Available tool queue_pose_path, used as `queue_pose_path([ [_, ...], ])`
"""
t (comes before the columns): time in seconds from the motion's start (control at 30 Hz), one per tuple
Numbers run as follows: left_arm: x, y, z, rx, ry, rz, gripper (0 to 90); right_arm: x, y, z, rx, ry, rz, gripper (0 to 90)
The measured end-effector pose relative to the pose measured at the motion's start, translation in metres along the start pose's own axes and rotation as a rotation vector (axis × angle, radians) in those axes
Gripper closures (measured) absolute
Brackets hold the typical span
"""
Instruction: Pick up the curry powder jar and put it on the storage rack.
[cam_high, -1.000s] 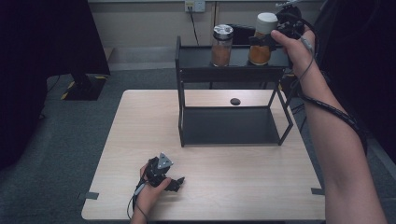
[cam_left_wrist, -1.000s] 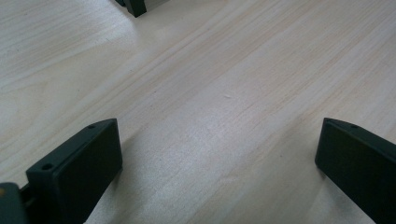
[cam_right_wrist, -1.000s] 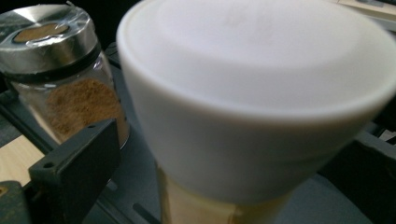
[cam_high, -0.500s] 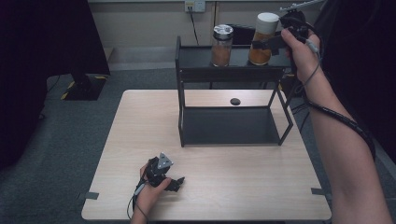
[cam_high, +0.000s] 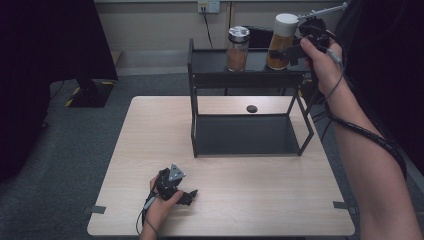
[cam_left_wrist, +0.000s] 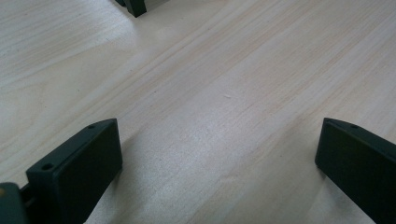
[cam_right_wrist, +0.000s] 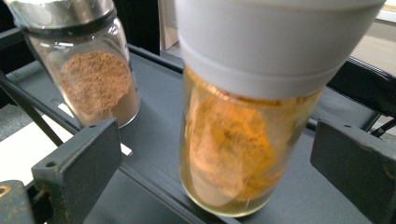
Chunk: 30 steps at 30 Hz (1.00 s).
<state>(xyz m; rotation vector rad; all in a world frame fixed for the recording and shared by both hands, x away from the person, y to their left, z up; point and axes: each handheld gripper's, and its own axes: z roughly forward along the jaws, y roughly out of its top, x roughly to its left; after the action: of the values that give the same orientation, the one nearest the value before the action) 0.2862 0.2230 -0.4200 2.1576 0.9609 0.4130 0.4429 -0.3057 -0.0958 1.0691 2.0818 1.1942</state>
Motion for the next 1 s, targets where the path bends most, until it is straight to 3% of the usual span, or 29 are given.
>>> queue_pose_path([
  [0.7,0.000,0.000,0.000,0.000,0.000,0.000,0.0,0.009,-0.019,-0.009,-0.009,0.023,-0.007,1.5],
  [1.0,0.000,0.000,0.000,0.000,0.000,0.001,0.0,0.012,-0.035,-0.013,-0.020,0.059,-0.014,1.5],
])
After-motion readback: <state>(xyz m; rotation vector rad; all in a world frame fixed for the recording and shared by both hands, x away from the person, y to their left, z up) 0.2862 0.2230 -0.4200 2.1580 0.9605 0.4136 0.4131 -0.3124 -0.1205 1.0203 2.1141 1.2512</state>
